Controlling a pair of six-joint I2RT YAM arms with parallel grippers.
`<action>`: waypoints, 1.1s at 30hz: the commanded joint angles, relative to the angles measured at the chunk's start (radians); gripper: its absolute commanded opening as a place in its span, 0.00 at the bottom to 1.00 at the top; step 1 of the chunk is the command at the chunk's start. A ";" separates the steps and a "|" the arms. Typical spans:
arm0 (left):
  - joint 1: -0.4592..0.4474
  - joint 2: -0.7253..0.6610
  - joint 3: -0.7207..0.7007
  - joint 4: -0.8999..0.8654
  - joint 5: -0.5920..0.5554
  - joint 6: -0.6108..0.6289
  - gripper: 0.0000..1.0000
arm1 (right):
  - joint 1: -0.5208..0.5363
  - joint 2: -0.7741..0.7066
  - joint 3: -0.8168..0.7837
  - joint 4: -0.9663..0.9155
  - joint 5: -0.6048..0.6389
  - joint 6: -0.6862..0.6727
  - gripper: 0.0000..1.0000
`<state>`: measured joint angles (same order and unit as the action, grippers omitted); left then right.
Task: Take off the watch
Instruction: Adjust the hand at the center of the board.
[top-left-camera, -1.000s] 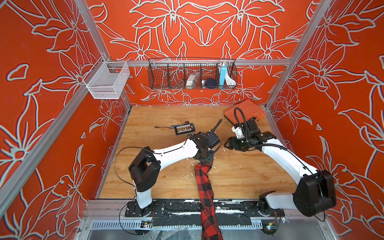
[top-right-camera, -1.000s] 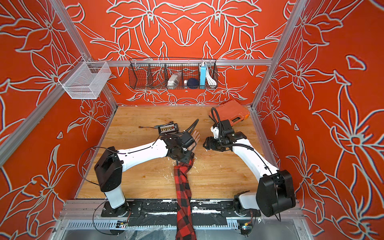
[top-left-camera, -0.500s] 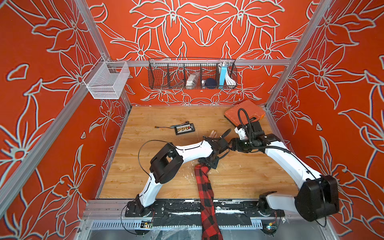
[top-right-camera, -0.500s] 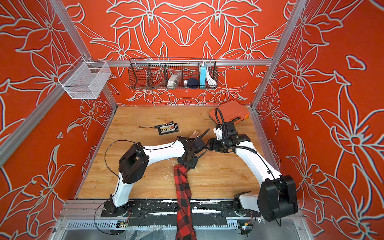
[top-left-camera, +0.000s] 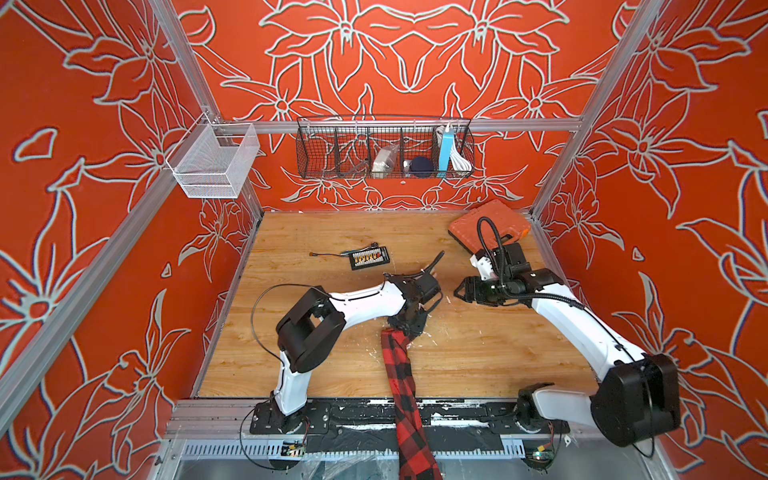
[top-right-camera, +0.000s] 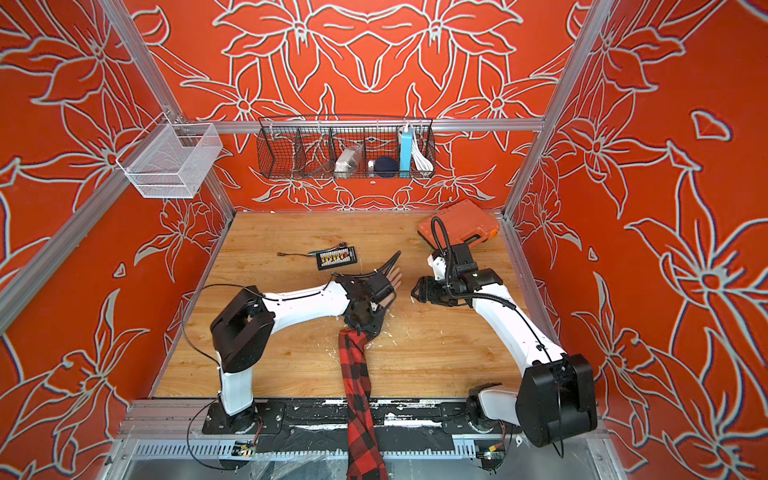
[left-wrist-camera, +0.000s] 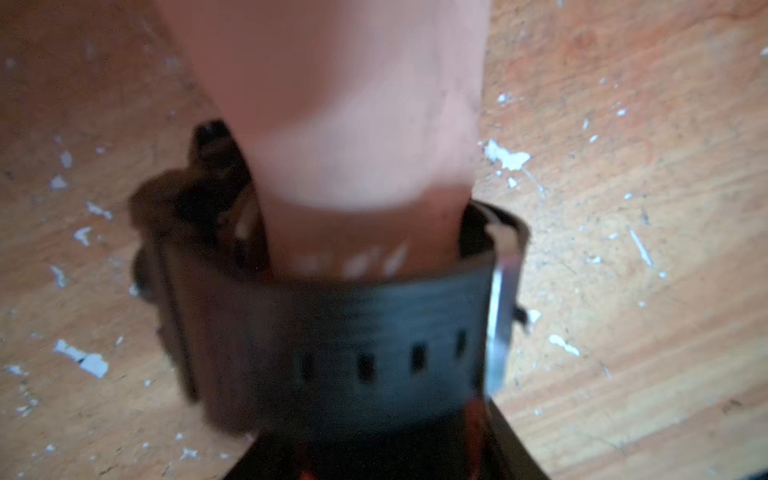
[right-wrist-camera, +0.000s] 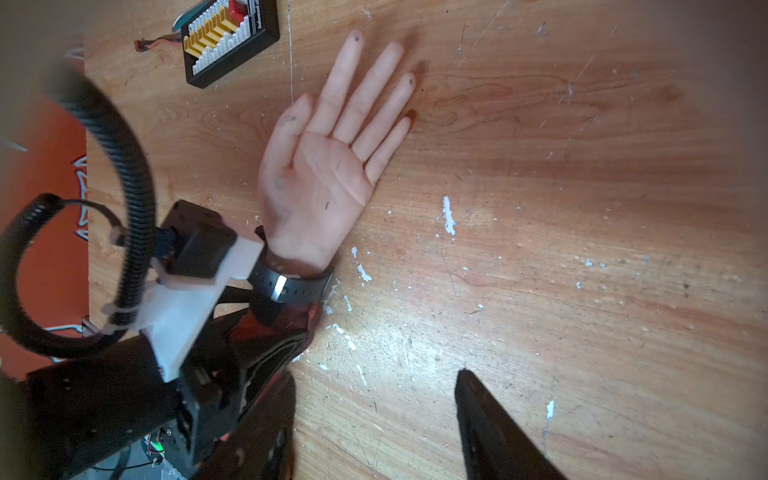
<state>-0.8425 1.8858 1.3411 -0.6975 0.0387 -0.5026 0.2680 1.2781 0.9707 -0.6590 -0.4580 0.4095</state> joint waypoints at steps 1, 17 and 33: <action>0.052 -0.125 -0.044 0.136 0.125 0.013 0.33 | -0.007 -0.003 0.017 -0.021 -0.019 -0.010 0.63; 0.204 -0.244 -0.346 0.463 0.399 -0.099 0.30 | -0.005 0.041 0.032 -0.018 -0.061 -0.001 0.62; 0.230 -0.273 -0.394 0.443 0.315 -0.070 0.63 | 0.026 0.060 0.044 -0.025 -0.058 0.000 0.62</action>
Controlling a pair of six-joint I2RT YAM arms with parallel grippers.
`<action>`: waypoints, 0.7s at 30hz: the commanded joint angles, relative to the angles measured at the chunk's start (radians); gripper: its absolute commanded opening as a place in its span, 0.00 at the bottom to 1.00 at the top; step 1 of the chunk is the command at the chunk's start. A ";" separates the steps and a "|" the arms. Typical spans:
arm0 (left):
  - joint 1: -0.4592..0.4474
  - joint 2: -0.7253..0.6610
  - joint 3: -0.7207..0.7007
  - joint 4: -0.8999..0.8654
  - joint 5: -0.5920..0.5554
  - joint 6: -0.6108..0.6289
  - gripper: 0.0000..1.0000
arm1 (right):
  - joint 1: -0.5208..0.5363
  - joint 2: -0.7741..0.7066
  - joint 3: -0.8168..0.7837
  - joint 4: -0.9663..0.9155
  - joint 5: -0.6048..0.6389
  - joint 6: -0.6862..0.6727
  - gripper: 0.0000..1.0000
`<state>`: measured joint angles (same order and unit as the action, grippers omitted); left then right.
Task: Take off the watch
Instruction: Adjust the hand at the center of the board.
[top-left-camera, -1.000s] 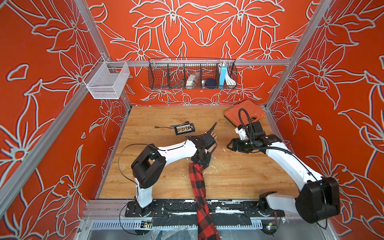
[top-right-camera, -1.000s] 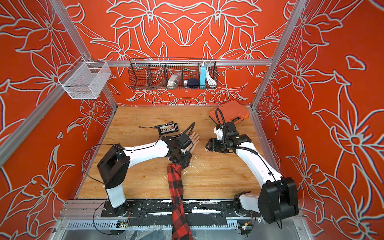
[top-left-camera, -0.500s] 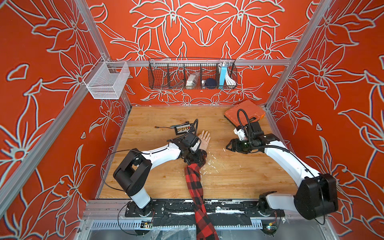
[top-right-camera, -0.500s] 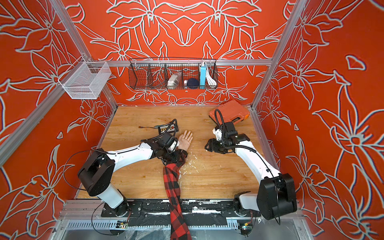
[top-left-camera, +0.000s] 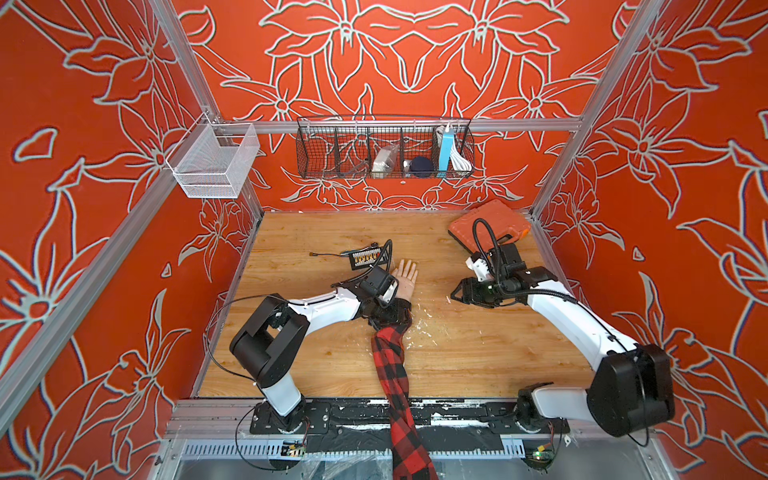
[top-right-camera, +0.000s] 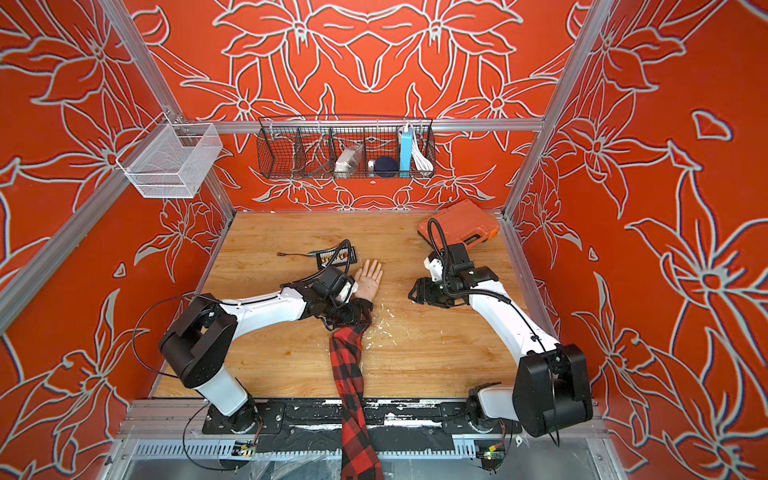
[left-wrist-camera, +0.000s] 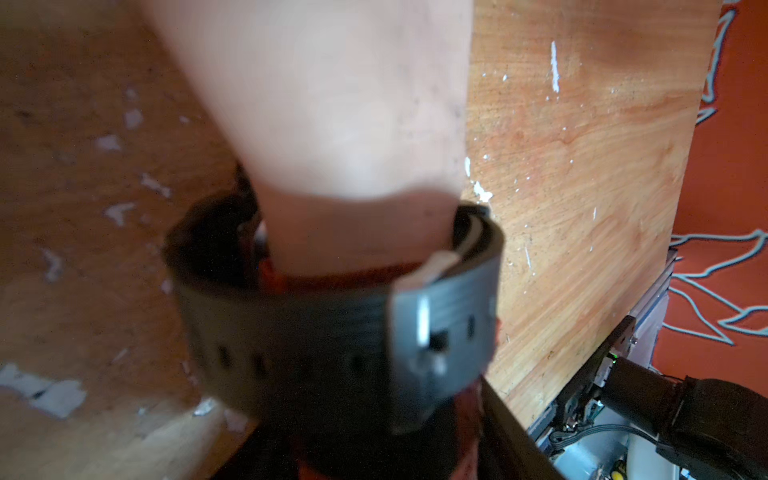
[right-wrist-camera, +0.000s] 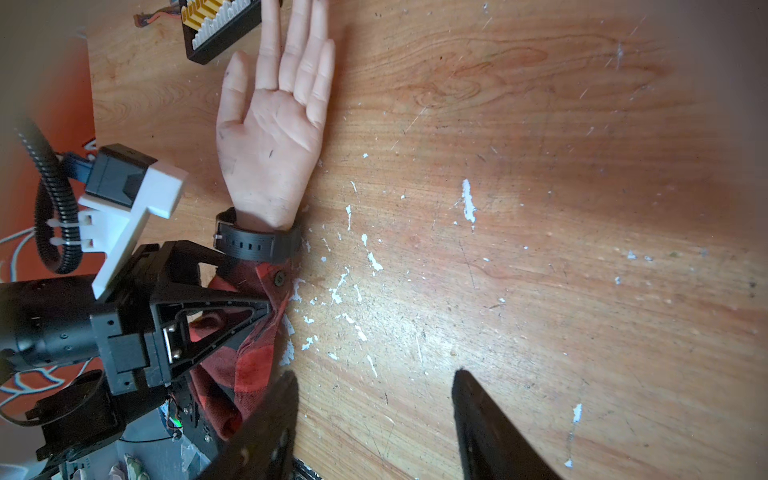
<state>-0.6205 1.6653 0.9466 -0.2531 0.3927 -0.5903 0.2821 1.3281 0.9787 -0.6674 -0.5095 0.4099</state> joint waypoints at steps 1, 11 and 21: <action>0.008 -0.069 0.000 -0.015 -0.052 0.023 0.65 | 0.018 0.012 0.040 -0.018 -0.005 -0.001 0.62; 0.076 -0.262 0.019 -0.170 -0.142 0.065 0.68 | 0.077 0.028 0.068 0.025 -0.057 -0.112 0.62; 0.175 -0.150 0.243 -0.419 -0.063 0.226 0.61 | 0.232 0.041 0.015 0.292 -0.047 -0.566 0.61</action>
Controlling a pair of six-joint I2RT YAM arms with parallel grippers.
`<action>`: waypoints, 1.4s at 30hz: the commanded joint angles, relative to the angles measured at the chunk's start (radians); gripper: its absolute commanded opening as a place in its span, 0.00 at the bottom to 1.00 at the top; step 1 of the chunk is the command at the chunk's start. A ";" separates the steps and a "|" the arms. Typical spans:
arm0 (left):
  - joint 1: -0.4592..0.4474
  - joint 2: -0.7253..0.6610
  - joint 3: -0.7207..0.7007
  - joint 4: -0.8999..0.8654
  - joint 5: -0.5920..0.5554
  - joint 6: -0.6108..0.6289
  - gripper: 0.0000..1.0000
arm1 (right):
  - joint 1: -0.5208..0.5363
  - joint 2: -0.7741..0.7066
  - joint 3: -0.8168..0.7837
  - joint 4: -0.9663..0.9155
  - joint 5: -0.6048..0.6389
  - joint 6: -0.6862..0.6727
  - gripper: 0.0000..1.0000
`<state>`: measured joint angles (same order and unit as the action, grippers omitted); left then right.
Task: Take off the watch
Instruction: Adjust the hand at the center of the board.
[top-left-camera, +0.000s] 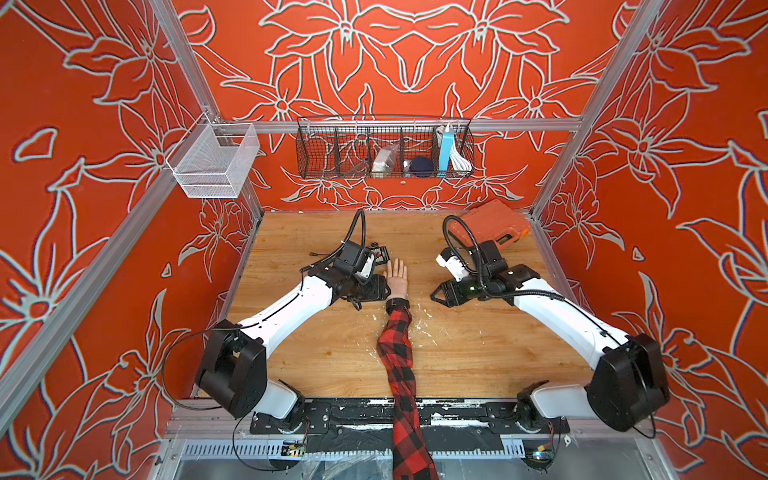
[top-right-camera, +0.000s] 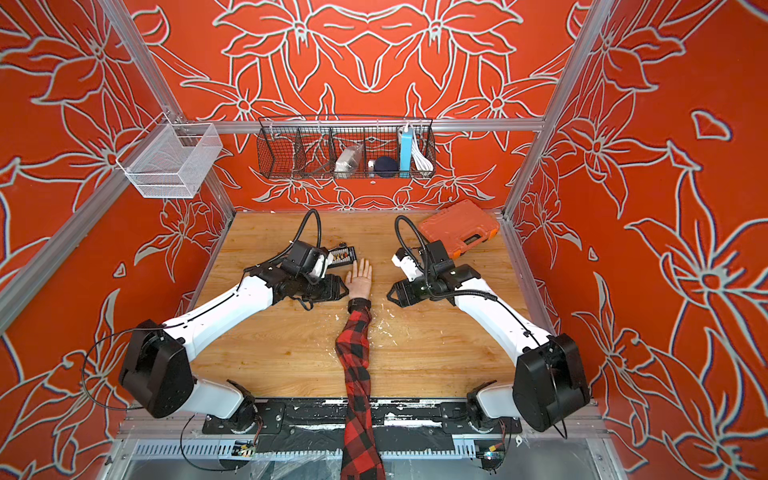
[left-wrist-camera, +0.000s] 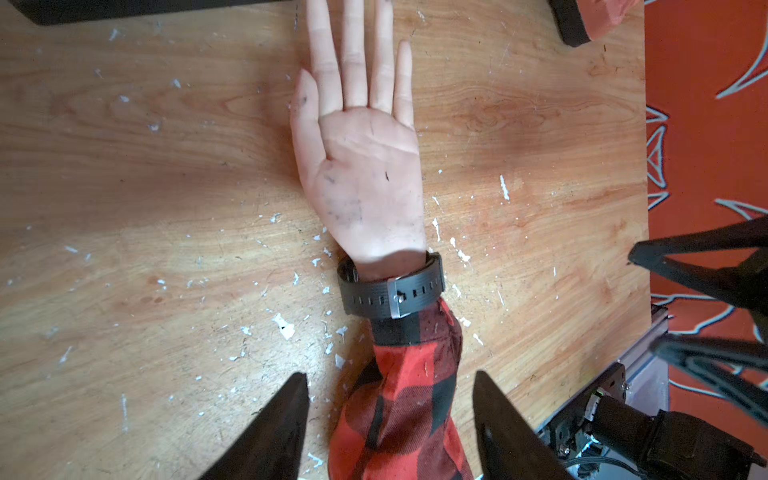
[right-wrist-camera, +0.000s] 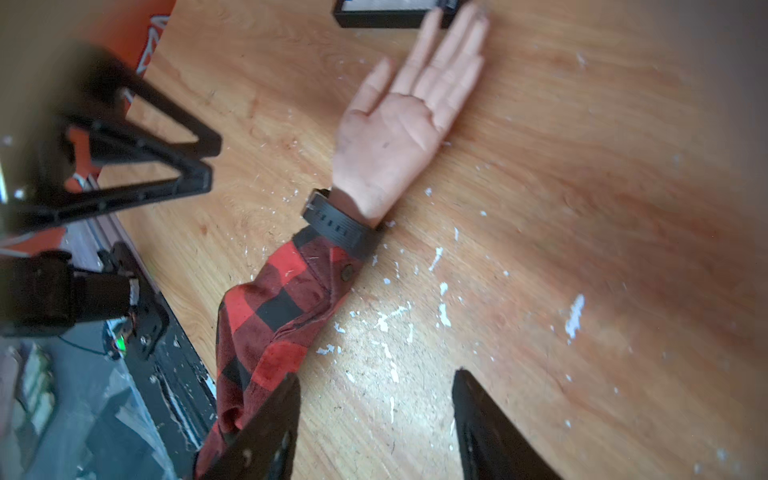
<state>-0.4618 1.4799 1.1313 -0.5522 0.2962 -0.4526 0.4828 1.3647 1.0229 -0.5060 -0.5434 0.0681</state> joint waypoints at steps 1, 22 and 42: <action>0.028 0.051 0.076 -0.136 0.048 0.107 0.61 | 0.039 0.006 -0.040 0.159 -0.031 -0.284 0.61; 0.320 0.036 0.057 -0.127 0.177 0.198 0.61 | 0.073 0.326 0.127 0.118 -0.132 -0.841 0.50; 0.344 0.039 0.054 -0.115 0.190 0.186 0.61 | 0.140 0.465 0.241 0.070 -0.111 -0.887 0.41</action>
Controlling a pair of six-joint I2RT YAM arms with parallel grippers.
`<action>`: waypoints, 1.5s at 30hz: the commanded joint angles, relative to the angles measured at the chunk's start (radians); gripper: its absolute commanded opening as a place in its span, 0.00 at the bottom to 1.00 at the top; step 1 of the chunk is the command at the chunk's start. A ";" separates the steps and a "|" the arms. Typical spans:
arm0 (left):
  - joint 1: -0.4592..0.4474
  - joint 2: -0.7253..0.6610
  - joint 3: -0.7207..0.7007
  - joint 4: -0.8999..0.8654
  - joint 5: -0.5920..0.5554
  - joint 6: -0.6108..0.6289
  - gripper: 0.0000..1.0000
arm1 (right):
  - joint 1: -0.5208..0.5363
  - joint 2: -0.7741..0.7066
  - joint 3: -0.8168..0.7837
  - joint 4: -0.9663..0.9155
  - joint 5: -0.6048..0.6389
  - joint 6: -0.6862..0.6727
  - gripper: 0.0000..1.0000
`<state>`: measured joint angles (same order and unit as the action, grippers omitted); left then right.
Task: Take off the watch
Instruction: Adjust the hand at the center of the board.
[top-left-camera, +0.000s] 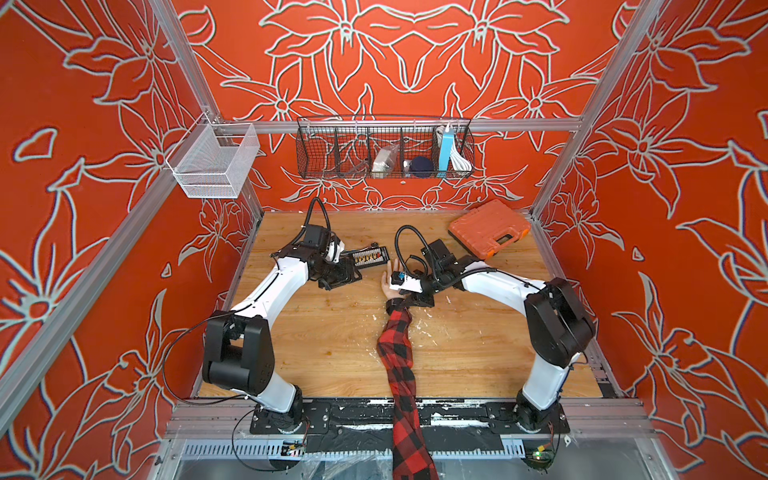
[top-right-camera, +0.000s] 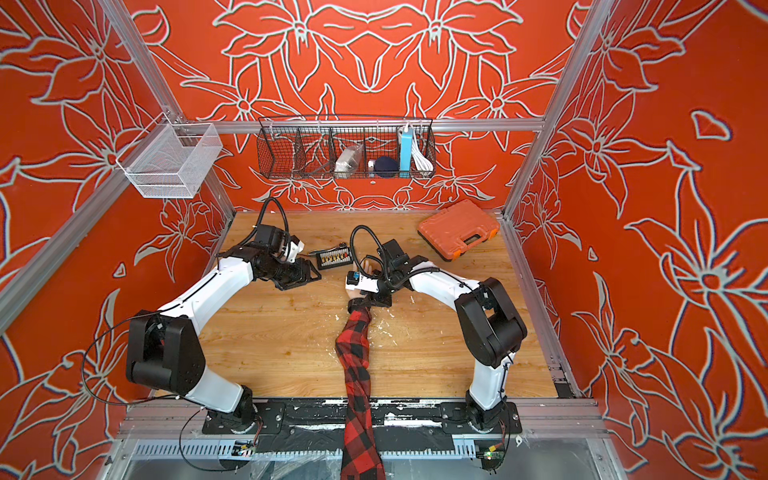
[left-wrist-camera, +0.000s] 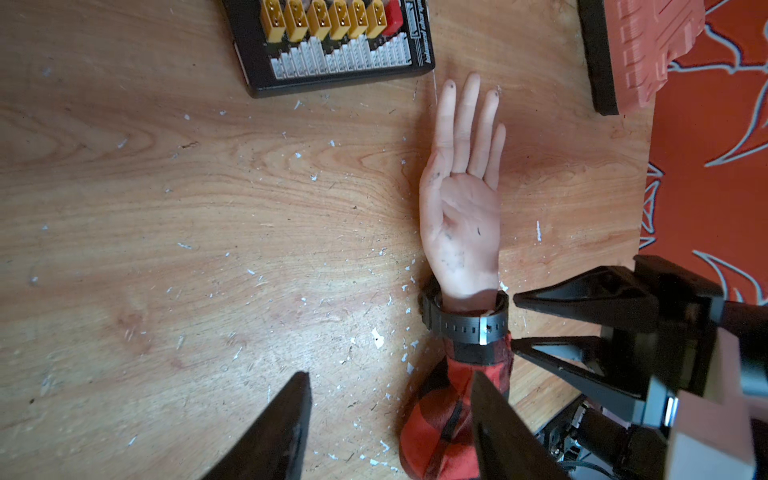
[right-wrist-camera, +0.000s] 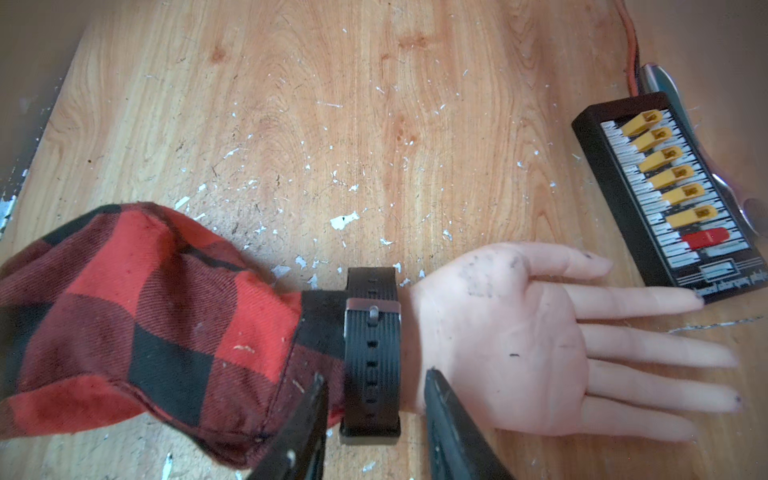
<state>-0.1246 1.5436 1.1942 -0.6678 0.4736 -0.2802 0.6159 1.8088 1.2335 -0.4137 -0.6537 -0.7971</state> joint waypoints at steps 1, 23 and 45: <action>0.006 -0.024 -0.010 0.002 0.015 0.014 0.61 | 0.006 0.025 0.029 -0.020 0.004 -0.018 0.41; 0.008 -0.018 -0.011 -0.001 0.008 0.011 0.62 | 0.018 0.087 0.071 -0.066 0.012 -0.019 0.37; 0.008 -0.017 -0.015 0.004 0.016 0.007 0.62 | 0.028 -0.033 0.084 -0.134 0.086 0.005 0.11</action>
<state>-0.1234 1.5436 1.1934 -0.6643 0.4740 -0.2806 0.6357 1.8317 1.2892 -0.5060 -0.5766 -0.7898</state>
